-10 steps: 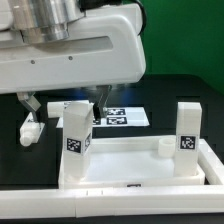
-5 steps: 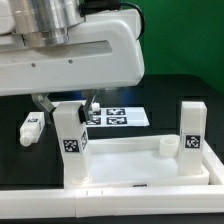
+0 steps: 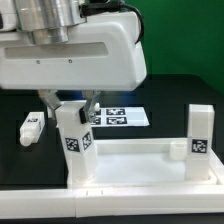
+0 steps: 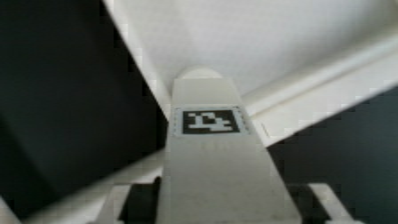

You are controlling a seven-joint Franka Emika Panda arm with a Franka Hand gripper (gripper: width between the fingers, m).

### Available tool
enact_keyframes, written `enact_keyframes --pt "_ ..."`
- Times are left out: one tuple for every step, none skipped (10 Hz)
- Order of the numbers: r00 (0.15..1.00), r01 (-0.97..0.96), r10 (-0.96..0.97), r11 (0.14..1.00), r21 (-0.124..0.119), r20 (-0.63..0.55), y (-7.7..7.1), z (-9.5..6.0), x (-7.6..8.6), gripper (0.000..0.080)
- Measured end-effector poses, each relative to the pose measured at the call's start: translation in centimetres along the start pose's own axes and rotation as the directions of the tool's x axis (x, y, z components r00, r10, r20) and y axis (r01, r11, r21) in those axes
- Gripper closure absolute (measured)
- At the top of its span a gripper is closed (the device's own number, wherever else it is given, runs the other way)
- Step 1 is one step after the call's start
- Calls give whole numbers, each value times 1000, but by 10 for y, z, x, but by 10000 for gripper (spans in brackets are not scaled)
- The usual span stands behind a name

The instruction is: Assemble desk

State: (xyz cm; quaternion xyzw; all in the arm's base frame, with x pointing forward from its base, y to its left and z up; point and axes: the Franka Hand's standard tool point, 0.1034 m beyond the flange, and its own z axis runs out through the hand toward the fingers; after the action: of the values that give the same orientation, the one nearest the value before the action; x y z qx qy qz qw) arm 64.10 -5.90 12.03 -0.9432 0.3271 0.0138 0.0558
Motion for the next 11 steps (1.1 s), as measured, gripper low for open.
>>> enact_keyframes --pt "984 -177 177 984 1 -12 0 0 1 512" --pt "953 -303 303 953 1 -16 0 0 1 512" --pt "903 -430 430 903 7 -12 1 0 2 512" --pt "845 -534 535 845 11 -7 2 1 2 512" --pt "762 -648 648 762 9 -8 0 1 0 512" --pt "752 -659 659 752 6 -11 -1 1 -1 512" --pt "757 -653 653 757 5 -12 0 1 -1 430" --pt "820 -572 572 820 -1 -15 0 1 -2 430" --pt "925 -380 379 925 -10 -15 -3 1 -4 296" --pt "985 -175 175 985 -10 -9 -7 1 -7 177" --pt "999 -34 34 999 -10 -4 -8 1 -8 177"
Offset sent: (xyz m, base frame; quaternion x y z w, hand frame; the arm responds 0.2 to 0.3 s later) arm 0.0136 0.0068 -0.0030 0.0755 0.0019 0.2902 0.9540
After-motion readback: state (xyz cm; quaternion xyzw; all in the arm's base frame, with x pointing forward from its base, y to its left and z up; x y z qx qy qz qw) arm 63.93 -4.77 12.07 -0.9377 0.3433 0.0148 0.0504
